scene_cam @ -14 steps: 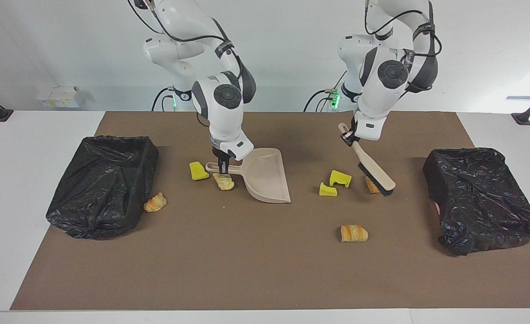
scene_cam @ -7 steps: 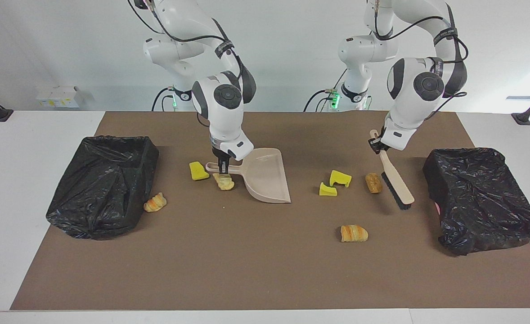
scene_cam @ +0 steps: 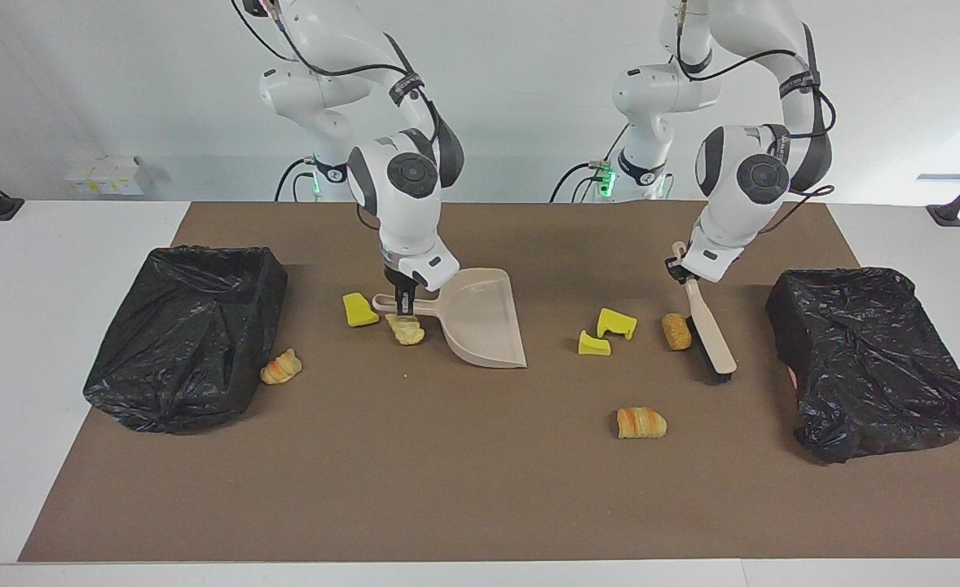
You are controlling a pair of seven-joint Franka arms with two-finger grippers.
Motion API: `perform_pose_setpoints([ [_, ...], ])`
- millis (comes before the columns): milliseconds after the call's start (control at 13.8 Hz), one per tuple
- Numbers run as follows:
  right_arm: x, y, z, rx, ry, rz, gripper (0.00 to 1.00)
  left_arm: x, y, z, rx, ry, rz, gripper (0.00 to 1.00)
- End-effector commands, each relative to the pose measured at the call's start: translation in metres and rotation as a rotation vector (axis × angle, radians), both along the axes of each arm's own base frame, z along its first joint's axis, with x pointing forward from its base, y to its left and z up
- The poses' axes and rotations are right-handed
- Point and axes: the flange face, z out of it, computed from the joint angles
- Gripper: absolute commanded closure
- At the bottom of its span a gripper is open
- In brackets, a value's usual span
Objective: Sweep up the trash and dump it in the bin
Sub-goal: 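Sweep the sponge and bread pieces with the brush into the dustpan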
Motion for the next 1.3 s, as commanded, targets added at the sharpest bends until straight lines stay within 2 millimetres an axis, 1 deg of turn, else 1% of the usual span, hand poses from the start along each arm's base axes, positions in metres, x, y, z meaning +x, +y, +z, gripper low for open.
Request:
perform_pose_setpoints([
  [0, -0.01, 0.012, -0.002, -0.009, -0.027, -0.029, 1.0, -0.007, -0.008, 0.001, 0.017, -0.012, -0.042, 1.0],
  [72, -0.012, 0.018, -0.007, -0.012, -0.026, -0.051, 1.0, -0.012, -0.023, -0.002, 0.019, -0.006, -0.073, 1.0],
  [145, -0.014, 0.022, -0.01, -0.014, -0.025, -0.063, 1.0, -0.014, -0.026, -0.004, 0.018, -0.007, -0.082, 1.0],
  [217, -0.014, 0.023, -0.013, -0.015, -0.025, -0.076, 1.0, -0.016, -0.037, -0.006, 0.017, -0.007, -0.096, 1.0],
  [290, -0.014, 0.024, -0.012, -0.014, -0.027, -0.08, 1.0, -0.02, -0.054, -0.006, 0.017, -0.007, -0.126, 1.0],
  [362, -0.014, 0.025, -0.012, -0.014, -0.028, -0.078, 1.0, -0.024, -0.066, -0.006, 0.016, -0.006, -0.15, 1.0],
  [507, -0.014, 0.027, -0.011, -0.008, -0.036, -0.077, 1.0, -0.026, -0.073, -0.006, 0.007, -0.005, -0.17, 1.0],
  [652, -0.014, 0.027, -0.012, -0.008, -0.039, -0.098, 1.0, -0.031, -0.084, -0.008, -0.001, -0.003, -0.206, 1.0],
  [797, -0.014, 0.027, -0.012, -0.008, -0.039, -0.098, 1.0, -0.041, -0.11, -0.007, -0.023, -0.001, -0.245, 1.0],
  [942, -0.014, 0.027, -0.012, -0.008, -0.039, -0.099, 1.0, -0.049, -0.129, -0.006, -0.039, 0.001, -0.274, 1.0],
  [1087, -0.014, 0.027, -0.012, -0.008, -0.039, -0.099, 1.0, -0.061, -0.155, -0.003, -0.067, -0.002, -0.316, 1.0],
  [1232, -0.014, 0.027, -0.012, -0.008, -0.039, -0.099, 1.0, -0.071, -0.175, -0.001, -0.093, -0.011, -0.344, 1.0],
])
